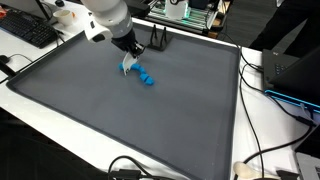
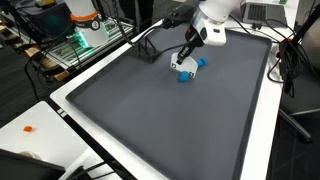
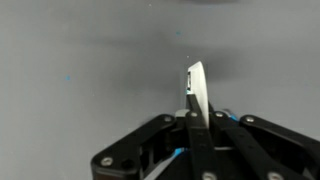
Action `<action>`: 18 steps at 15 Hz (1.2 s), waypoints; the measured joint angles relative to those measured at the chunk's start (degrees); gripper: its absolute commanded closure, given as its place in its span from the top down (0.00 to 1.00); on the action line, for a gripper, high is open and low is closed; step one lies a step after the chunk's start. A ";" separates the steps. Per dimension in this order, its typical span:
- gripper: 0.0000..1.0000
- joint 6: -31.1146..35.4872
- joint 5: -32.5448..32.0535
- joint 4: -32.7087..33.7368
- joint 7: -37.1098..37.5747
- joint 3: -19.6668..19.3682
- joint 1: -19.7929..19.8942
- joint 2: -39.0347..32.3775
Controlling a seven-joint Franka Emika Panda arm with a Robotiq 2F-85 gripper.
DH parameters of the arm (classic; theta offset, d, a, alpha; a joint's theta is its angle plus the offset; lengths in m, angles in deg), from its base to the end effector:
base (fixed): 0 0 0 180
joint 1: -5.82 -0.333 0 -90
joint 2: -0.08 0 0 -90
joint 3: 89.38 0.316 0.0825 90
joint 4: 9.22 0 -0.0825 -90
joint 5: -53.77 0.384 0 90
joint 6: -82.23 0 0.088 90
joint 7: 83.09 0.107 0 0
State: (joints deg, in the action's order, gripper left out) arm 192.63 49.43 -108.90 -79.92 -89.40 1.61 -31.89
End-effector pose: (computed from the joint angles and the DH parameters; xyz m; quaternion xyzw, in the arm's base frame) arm 0.6211 0.0402 0.2324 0.9819 0.0283 -0.1818 0.0443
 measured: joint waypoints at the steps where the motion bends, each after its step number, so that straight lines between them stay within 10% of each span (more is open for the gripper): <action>1: 0.01 -0.81 0.10 -0.01 0.00 0.00 0.04 0.12; 18: 0.01 -3.47 12.59 -8.35 12.14 -0.53 2.32 14.12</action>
State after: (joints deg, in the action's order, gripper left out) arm 189.16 62.02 -117.25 -67.78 -89.94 3.93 -17.77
